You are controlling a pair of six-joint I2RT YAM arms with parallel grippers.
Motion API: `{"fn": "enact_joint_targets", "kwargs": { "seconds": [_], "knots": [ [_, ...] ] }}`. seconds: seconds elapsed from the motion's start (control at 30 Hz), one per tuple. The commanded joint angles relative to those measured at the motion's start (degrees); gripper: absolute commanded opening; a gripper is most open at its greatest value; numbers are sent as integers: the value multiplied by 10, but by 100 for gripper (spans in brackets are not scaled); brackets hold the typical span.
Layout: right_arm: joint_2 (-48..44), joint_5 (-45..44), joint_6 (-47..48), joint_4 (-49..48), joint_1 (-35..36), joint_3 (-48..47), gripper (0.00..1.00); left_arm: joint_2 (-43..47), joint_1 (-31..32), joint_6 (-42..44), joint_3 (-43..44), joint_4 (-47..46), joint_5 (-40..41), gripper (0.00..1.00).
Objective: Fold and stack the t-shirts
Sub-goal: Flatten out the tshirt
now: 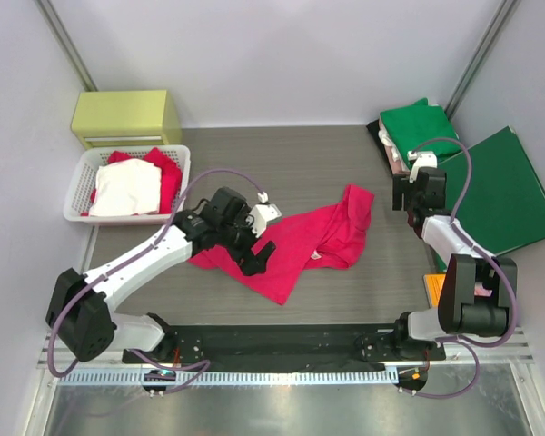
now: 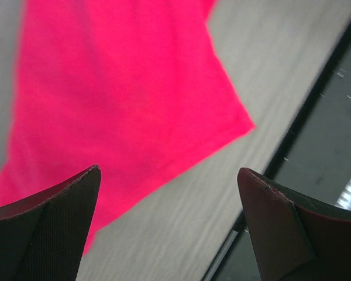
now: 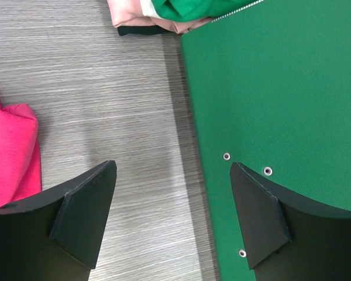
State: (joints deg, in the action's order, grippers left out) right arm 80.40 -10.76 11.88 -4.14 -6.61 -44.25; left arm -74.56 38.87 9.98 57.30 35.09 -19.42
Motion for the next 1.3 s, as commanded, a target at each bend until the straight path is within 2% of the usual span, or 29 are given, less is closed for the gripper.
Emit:
{"fn": "enact_joint_targets", "kwargs": {
  "seconds": [0.0, 0.1, 0.2, 0.27, 0.43, 0.47, 0.6, 0.77, 0.93, 1.03, 1.13, 1.23, 1.27],
  "knots": [
    [-1, 2, 6, -3, -2, -19, 84, -15, 25, -5, -6, 33, -99, 100],
    [3, 5, 5, -4, -2, -21, 84, 8, 75, -21, -53, 9, -93, 100],
    [5, 7, 5, -3, -2, -22, 84, 17, 97, -54, -99, -48, -38, 100],
    [6, 9, 6, -3, -2, -21, 84, 27, 101, -70, -119, -82, 30, 100],
    [15, 19, 4, 3, -2, -25, 84, 15, 132, -89, -99, -131, 138, 100],
    [18, 20, 4, 5, -2, -27, 84, 2, 145, -89, -97, -140, 185, 100],
    [30, 29, 4, 15, -2, -33, 84, -58, 168, -72, -59, -136, 263, 100],
    [42, 19, 6, 21, -2, -40, 83, -88, 242, -40, -46, -132, 250, 100],
    [37, 20, 6, 24, -2, -40, 83, -93, 250, -74, -60, -122, 211, 100],
    [36, 23, 6, 25, -2, -40, 83, -80, 250, -87, -69, -110, 175, 93],
    [46, 26, 6, 31, -2, -45, 83, -84, 249, -95, -79, -116, 164, 79],
    [54, 22, 7, 34, -2, -50, 83, -104, 249, -100, -72, -114, 135, 78],
    [55, 22, 7, 35, -2, -51, 83, -110, 249, -114, -69, -114, 128, 75]
  ]
}}
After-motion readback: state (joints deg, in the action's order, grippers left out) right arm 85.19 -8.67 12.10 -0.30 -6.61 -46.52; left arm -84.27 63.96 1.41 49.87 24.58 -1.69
